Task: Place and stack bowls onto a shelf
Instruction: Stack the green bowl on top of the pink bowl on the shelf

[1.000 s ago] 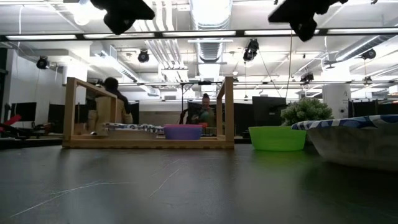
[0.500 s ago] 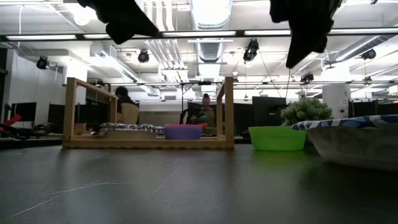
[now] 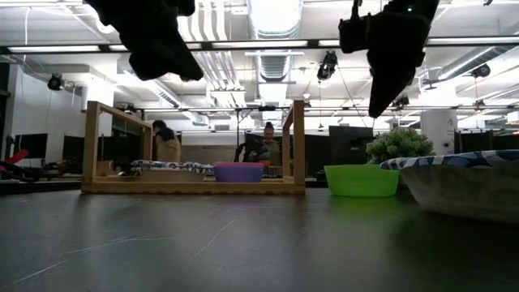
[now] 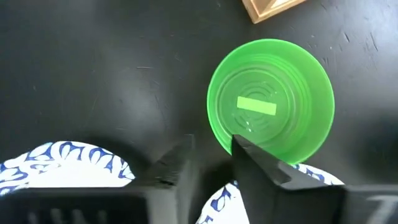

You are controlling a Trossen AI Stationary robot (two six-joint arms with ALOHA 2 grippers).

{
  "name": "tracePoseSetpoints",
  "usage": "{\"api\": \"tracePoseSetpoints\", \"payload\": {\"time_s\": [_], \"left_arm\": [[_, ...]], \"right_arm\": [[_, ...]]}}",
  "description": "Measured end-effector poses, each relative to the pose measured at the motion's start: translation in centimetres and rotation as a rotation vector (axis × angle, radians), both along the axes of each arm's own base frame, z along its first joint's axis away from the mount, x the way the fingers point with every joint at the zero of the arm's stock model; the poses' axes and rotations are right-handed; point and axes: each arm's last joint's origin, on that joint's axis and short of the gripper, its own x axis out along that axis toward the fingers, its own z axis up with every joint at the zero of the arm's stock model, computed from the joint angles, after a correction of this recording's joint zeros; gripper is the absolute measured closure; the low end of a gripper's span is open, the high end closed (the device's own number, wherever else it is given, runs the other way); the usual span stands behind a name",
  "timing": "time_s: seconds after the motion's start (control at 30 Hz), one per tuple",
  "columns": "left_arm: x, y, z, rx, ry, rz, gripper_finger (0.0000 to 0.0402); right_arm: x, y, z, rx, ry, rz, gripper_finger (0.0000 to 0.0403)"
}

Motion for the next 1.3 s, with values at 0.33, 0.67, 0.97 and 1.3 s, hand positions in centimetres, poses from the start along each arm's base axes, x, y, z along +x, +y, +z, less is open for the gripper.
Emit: {"api": "tracePoseSetpoints", "payload": {"time_s": [0.33, 0.67, 0.97, 1.3], "left_arm": [[0.2, -0.1, -0.3, 0.035, 0.011, -0.025, 0.0402], [0.2, 0.1, -0.3, 0.074, 0.003, 0.011, 0.0402], [0.3, 0.1, -0.3, 0.076, 0.0, 0.01, 0.0402], [0.3, 0.1, -0.2, 0.082, -0.009, 0.004, 0.0402]], "right_arm": [[2.1, -0.3, -2.6, -0.065, 0.055, 0.091, 0.0212], [4.2, -0.5, -5.8, -0.094, 0.103, 0.136, 0.0208], [5.0, -0.4, -8.3, -0.098, 0.168, 0.143, 0.0211], [5.7, -0.4, -9.4, -0.106, 0.162, 0.168, 0.0218]]}}
